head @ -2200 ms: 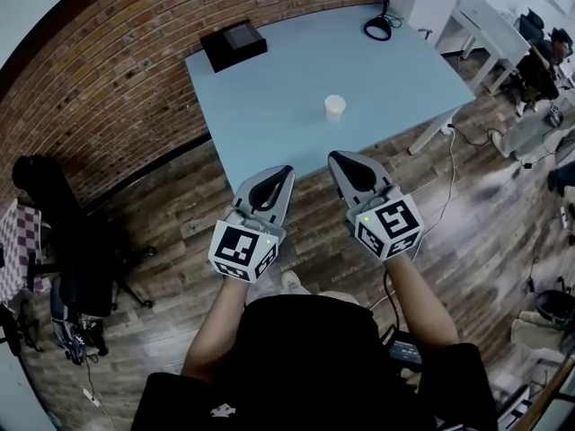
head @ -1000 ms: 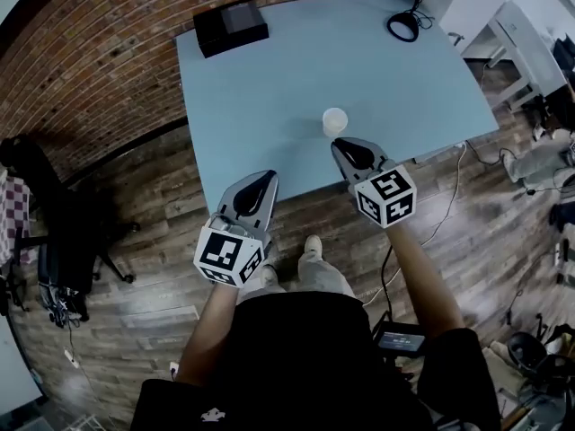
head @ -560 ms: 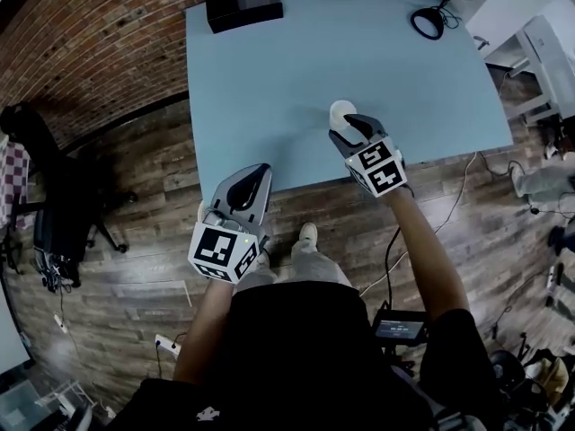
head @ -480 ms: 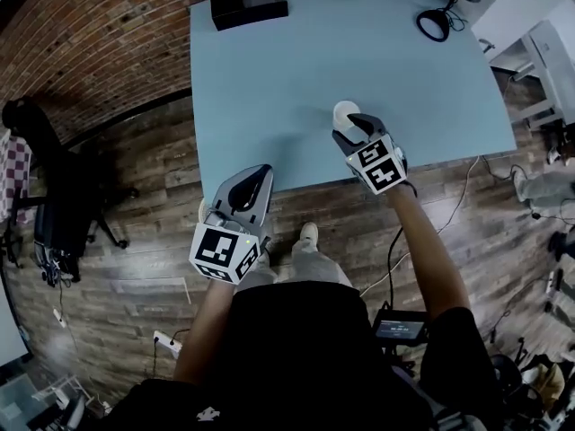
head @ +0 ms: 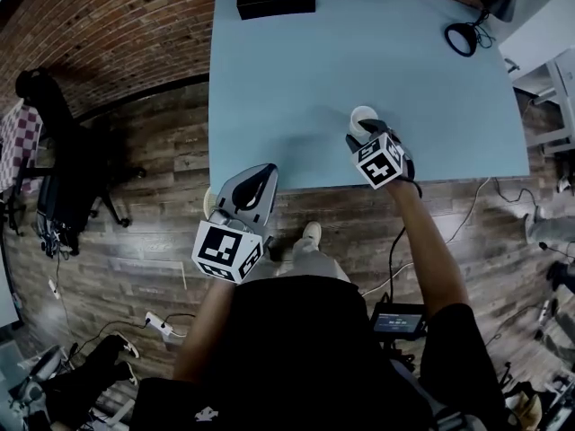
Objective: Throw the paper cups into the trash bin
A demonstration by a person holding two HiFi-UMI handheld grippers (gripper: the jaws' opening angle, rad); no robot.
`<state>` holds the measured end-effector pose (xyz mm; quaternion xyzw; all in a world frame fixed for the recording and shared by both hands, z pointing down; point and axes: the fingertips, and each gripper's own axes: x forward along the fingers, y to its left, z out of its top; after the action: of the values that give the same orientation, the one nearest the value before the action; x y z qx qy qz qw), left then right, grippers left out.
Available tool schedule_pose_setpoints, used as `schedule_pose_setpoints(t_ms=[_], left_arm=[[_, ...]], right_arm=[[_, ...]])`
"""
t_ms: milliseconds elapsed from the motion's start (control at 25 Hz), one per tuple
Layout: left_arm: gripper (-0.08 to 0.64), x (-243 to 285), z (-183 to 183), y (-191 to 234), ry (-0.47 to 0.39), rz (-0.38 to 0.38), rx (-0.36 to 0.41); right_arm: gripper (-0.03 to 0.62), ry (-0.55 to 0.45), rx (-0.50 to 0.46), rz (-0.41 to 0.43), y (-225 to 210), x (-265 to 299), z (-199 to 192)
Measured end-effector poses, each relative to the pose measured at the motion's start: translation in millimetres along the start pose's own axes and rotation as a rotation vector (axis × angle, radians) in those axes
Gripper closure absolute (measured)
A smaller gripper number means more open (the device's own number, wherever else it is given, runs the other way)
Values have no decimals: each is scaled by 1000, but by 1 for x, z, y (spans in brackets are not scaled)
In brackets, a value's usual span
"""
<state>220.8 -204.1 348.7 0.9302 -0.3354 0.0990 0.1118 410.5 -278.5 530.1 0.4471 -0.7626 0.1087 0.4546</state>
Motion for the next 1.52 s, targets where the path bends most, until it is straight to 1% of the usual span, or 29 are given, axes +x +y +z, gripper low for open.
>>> schedule_pose_setpoints(t_ms=[200, 240, 440, 480, 800, 1160, 1280, 1400, 1520], left_arm=[[560, 0, 1, 4, -1, 18, 3], [560, 0, 1, 5, -2, 21, 2], [560, 1, -2, 9, 1, 34, -4], [560, 2, -2, 10, 0, 34, -6], [560, 6, -2, 8, -2, 32, -9], [560, 3, -3, 12, -7, 64, -8], [560, 0, -4, 12, -11, 75, -7], [560, -2, -4, 12, -16, 86, -8], [560, -4, -2, 12, -23, 97, -15]], right_arm=[[426, 58, -43, 11, 2, 12, -7], [437, 62, -47, 6, 1, 13, -7], [536, 66, -77, -28, -4, 15, -6], [545, 67, -81, -32, -5, 15, -6], [561, 31, -77, -43, -6, 8, 3], [569, -75, -87, -9, 5, -3, 31], [571, -141, -82, 5, 12, -11, 48], [572, -212, -52, 41, 22, -23, 67], [572, -294, -43, 76, 31, -39, 87]])
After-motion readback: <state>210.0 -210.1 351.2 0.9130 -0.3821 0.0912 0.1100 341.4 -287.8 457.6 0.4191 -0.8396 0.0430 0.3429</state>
